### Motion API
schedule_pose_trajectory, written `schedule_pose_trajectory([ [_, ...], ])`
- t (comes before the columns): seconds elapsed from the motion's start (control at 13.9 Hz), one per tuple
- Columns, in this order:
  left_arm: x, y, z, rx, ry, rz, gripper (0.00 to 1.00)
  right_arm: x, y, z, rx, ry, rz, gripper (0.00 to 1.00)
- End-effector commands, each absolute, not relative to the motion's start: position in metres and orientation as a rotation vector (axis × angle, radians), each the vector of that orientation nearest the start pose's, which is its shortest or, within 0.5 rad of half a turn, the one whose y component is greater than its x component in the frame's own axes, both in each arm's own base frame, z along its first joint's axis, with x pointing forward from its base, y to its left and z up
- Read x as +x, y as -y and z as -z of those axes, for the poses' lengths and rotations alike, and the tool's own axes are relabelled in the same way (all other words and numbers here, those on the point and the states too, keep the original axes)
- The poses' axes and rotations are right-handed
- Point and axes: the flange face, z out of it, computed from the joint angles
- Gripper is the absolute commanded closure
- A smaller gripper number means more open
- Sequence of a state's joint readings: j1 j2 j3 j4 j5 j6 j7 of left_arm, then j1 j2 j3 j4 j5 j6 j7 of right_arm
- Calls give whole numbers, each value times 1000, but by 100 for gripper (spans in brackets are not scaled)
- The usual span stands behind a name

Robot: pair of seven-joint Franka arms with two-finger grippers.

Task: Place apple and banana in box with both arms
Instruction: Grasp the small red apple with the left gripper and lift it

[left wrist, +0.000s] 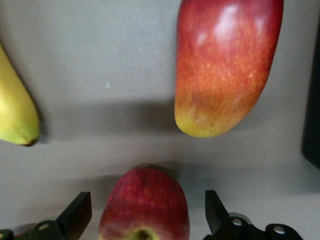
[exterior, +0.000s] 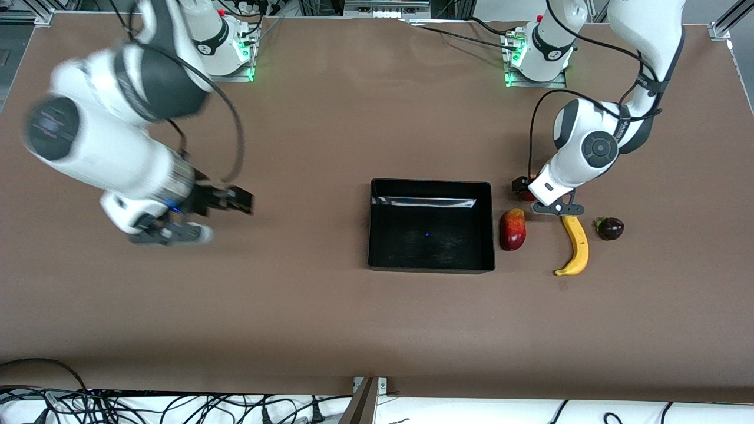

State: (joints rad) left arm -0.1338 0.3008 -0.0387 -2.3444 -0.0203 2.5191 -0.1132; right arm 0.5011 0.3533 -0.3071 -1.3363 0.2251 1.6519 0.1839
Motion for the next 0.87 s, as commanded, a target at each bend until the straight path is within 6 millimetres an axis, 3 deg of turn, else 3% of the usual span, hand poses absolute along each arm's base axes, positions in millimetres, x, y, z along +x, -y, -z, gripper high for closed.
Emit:
schedule_pose_trajectory([
  [0.0,484,88,-176,-3153,-33,-202,0,575,-119,-568,-3056,40,-104,0],
  [0.07,484,87,-175,-3152,-35,-207,0,555,-106,-580,-3095,55,-80,0],
  [0.14,485,88,-179,-3151,-42,-204,63,540,-93,-590,-3108,46,-63,0],
  [0.22,489,88,-188,-3153,-60,-190,82,533,-82,-596,-3108,80,-50,0],
  [0.29,493,89,-197,-3151,-65,-194,91,531,-72,-598,-3106,135,-48,0],
  [0.43,509,89,-227,-3144,-45,-241,93,532,-51,-594,-3107,126,-65,0],
  [0.51,525,90,-256,-3142,-45,-266,93,534,-40,-595,-3105,140,-63,0],
  [0.65,561,98,-315,-3122,-51,-397,93,537,-36,-597,-3118,147,-49,0],
  [0.79,591,122,-346,-3128,13,-386,92,540,-37,-599,-3144,141,-46,0],
])
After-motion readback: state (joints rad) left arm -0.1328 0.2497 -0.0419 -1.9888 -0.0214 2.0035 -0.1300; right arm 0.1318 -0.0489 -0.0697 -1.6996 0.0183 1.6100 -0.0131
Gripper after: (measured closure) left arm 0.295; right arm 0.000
